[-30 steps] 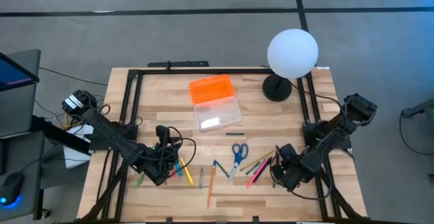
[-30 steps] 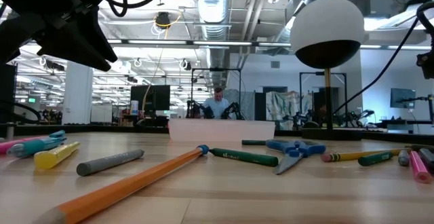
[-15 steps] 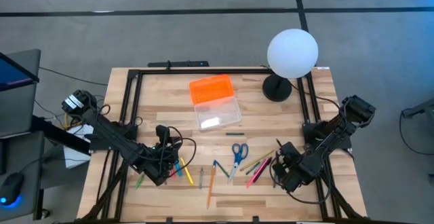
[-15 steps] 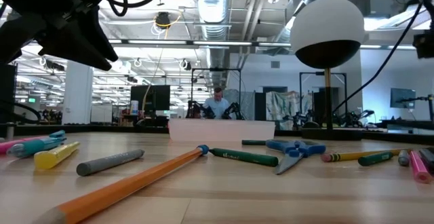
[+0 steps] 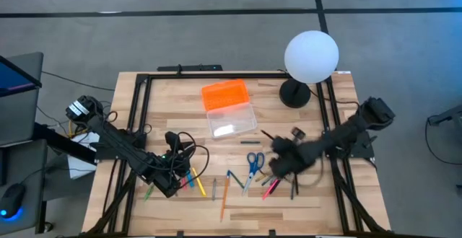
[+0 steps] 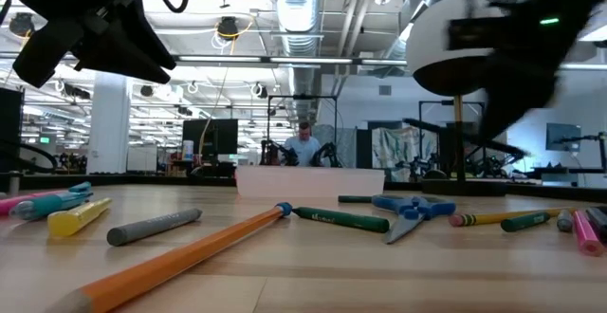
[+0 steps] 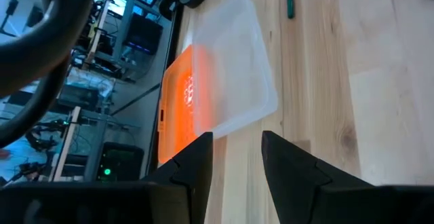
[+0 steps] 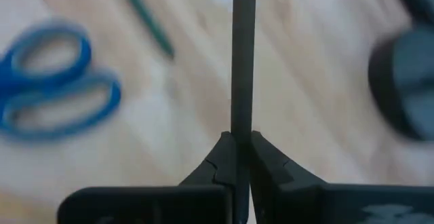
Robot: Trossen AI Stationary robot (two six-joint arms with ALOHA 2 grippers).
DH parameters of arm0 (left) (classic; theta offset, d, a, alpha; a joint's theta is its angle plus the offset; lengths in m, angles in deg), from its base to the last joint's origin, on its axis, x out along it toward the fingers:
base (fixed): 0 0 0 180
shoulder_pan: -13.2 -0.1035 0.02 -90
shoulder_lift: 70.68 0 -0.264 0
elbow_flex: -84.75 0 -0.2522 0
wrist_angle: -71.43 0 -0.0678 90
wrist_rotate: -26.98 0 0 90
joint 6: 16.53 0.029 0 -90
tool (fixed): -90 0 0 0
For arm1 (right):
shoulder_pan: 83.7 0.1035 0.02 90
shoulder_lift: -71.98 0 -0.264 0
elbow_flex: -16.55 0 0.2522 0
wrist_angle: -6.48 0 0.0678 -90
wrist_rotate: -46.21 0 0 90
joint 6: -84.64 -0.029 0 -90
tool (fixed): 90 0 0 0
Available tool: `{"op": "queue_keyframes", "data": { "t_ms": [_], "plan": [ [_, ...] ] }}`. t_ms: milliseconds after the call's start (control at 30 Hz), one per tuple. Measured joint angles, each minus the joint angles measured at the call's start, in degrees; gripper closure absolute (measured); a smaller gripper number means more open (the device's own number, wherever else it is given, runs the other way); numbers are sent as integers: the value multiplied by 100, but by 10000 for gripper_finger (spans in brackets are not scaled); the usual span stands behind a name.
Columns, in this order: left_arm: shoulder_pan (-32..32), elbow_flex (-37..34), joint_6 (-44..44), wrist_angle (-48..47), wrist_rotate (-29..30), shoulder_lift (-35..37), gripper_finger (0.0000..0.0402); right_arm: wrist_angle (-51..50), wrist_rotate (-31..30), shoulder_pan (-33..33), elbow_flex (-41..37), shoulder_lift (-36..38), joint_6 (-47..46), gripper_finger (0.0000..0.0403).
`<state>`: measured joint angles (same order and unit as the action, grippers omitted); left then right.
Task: Pick & place school supplies into a supply box
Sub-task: Put the right black pen into the supply box
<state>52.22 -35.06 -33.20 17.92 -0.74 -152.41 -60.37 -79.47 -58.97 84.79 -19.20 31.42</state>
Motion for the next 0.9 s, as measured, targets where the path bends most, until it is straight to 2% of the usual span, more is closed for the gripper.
{"op": "queue_keyframes", "data": {
  "t_ms": [200, 367, 500, 633, 900],
  "plan": [
    [0, 0, -19, -20, -25, 0, 279, 1727, 127, -1402, 313, 2, 3142, 400],
    [0, 0, -23, -27, -201, 0, 279, 3030, 998, -2347, 399, -1, 5065, 399],
    [-10, 0, 37, -167, -152, 0, 279, 3650, 1704, -2996, 410, -276, 5769, 399],
    [-105, 0, -172, -474, -95, 0, 279, 3675, 1971, -3437, 558, -732, 6033, 398],
    [-507, -2, -659, -748, -178, 0, 279, 3481, 2466, -3640, 1120, -1327, 6718, 391]
  ]
}}
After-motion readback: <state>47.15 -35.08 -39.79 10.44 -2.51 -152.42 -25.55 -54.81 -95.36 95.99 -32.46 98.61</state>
